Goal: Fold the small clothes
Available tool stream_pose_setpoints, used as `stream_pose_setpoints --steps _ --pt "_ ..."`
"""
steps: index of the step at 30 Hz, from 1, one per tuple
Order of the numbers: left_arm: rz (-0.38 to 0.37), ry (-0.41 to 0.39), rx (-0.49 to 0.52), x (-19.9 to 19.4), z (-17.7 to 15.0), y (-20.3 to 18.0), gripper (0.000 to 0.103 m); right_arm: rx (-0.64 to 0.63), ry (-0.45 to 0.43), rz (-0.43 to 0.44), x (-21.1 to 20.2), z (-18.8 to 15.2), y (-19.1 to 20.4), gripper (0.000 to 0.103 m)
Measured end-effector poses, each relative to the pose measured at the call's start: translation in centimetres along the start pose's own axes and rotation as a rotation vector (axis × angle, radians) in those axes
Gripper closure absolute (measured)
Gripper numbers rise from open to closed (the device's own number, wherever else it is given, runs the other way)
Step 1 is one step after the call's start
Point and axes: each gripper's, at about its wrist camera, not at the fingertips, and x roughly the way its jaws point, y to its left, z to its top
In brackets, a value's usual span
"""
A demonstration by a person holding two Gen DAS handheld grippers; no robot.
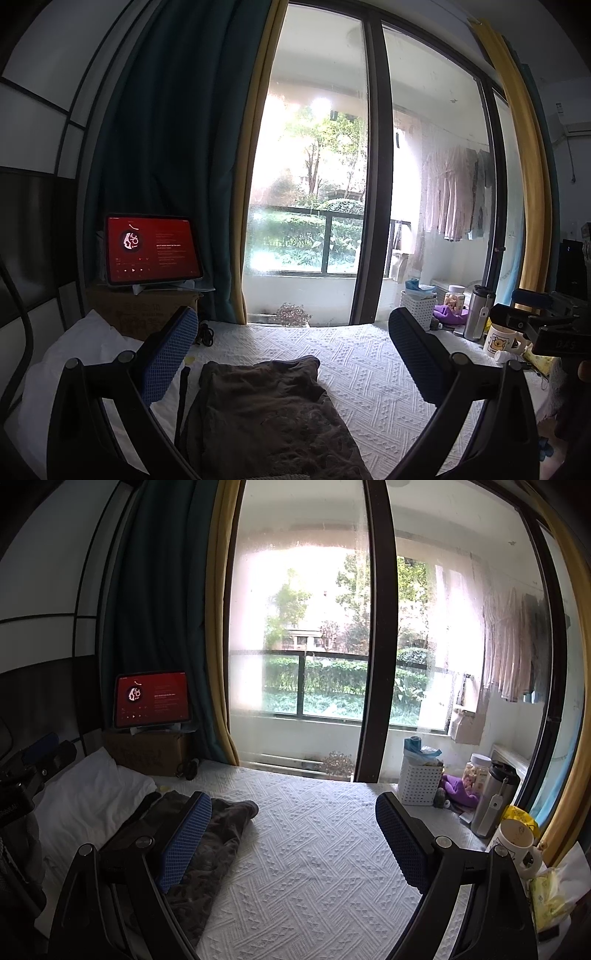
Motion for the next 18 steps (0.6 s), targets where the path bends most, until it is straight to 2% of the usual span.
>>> stream_pose_setpoints --steps 18 --pt "-0.007 0.003 0.004 -0.11 -0.05 -0.21 0.001 -0.007 0.008 0.001 0.19 -0.17 0.03 0.011"
